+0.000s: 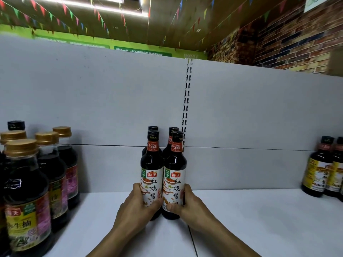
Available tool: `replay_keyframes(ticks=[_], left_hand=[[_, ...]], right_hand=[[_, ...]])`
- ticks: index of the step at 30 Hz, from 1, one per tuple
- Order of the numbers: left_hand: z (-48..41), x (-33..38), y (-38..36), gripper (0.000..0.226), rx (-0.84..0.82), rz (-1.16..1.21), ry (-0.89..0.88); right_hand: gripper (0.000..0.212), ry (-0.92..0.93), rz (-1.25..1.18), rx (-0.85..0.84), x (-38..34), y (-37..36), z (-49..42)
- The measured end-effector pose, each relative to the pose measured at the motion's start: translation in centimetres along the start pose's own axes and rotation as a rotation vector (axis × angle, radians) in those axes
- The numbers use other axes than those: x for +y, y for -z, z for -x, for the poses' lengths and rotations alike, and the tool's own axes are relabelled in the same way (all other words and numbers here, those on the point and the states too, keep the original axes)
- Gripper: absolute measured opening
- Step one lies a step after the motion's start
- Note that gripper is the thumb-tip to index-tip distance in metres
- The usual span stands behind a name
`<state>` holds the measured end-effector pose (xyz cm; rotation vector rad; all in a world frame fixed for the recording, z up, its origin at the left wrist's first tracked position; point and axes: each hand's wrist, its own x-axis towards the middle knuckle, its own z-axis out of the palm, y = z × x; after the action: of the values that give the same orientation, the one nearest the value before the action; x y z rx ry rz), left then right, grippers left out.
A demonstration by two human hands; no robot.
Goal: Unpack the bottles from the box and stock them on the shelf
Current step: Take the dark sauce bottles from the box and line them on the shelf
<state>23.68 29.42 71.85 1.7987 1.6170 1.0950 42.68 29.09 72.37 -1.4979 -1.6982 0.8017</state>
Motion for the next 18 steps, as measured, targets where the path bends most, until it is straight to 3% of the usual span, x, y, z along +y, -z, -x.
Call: replay_keyframes(ticks=[9,14,18], left_hand=[[0.4,1.4,0.2,0.071,0.151,-0.116,0.037],[0.6,0.9,0.6,0.074,-0.048,-0.336,0.127],[0.6,0.4,1.0,0.070,-0.070,-0.611,0.070]], right_hand=[[0.069,-0.004,0.120,-0.068,-0.8,0.9,1.3],[0.071,-0.026,0.170,-0.082,-1.3,1.9,3.1],[0.085,-0.100,0.185,-0.069,-1.0,2.2,4.7]])
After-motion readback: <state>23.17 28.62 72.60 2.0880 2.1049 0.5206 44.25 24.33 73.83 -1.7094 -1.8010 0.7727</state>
